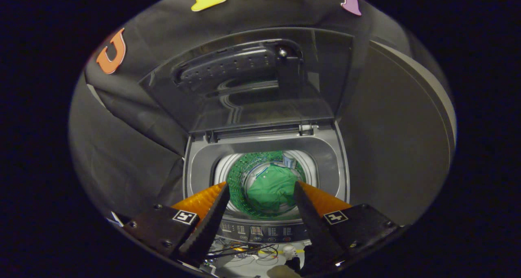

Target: Put the clothes into the washing machine and then close the washing machine lid.

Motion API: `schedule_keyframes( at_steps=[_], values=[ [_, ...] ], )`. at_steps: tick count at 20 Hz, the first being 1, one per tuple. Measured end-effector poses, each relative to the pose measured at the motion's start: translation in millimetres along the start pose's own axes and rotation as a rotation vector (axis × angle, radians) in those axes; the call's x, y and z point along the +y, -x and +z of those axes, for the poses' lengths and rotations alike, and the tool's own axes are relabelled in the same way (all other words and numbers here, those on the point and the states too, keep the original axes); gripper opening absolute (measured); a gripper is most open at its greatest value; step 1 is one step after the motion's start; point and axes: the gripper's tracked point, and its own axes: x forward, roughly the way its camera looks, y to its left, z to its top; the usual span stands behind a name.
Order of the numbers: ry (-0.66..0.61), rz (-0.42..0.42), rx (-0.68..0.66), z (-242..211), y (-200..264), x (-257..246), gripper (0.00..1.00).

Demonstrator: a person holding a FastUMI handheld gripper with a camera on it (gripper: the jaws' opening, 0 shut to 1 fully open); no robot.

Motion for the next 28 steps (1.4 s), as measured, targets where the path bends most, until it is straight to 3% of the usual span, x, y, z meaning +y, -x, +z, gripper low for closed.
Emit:
schedule_keyframes(
  at_steps=[12,28],
  values=[
    [0.101,-0.023,-0.202,41,66,5,0.98],
    [0.161,-0.006,-0.5,145,171,46,0.98]
  ],
)
